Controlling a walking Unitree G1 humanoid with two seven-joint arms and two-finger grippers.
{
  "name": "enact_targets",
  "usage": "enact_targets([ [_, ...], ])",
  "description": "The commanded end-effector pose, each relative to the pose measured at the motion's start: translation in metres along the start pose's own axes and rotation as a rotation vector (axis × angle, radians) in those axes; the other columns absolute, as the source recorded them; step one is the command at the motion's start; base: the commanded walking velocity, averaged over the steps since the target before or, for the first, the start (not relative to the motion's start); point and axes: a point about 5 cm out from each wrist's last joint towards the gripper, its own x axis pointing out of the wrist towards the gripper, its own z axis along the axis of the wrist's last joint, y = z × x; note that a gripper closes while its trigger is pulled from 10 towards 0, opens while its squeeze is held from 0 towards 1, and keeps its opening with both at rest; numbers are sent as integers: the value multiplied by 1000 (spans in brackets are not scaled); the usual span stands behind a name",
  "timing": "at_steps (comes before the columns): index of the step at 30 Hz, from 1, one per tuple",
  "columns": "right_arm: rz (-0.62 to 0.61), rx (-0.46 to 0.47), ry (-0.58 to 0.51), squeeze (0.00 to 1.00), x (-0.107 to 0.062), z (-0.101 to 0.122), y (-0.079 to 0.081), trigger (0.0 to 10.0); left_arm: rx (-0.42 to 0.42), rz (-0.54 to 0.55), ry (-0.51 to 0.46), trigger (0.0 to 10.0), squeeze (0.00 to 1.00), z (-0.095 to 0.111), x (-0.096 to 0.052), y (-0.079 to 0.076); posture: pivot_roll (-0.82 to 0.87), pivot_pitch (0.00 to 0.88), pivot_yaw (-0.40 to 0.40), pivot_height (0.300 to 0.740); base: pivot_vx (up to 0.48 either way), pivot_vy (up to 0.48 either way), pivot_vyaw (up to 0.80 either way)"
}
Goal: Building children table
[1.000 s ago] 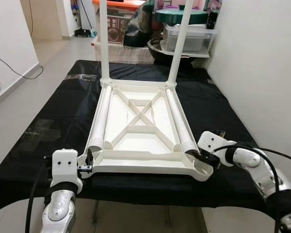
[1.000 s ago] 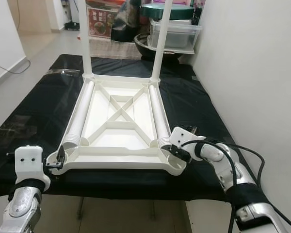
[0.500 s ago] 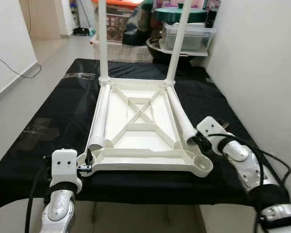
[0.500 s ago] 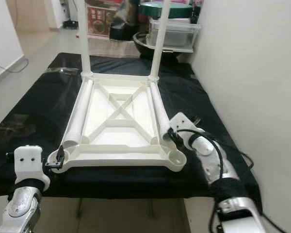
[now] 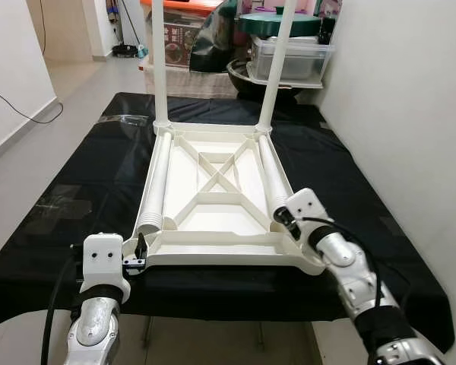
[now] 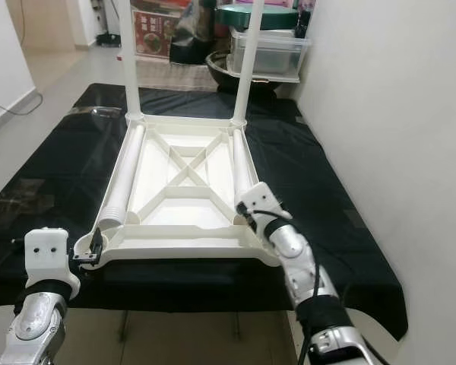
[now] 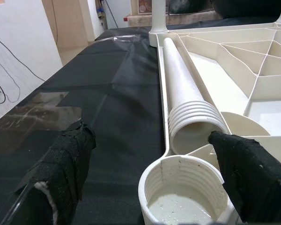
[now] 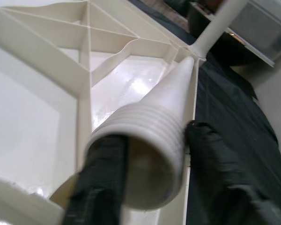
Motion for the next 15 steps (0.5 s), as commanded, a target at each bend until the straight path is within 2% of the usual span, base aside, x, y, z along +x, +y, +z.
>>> enact_targets([
  [1, -6, 38, 45, 0, -1, -7, 7, 0, 12, 4, 26, 10000, 0, -5, 0, -1, 102, 0, -118, 740, 0, 0, 0],
  [15, -115, 117, 45, 0, 9, 2, 10, 0, 35, 13, 32, 10000, 0, -6, 2, 2, 117, 0, -123, 740, 0, 0, 0],
])
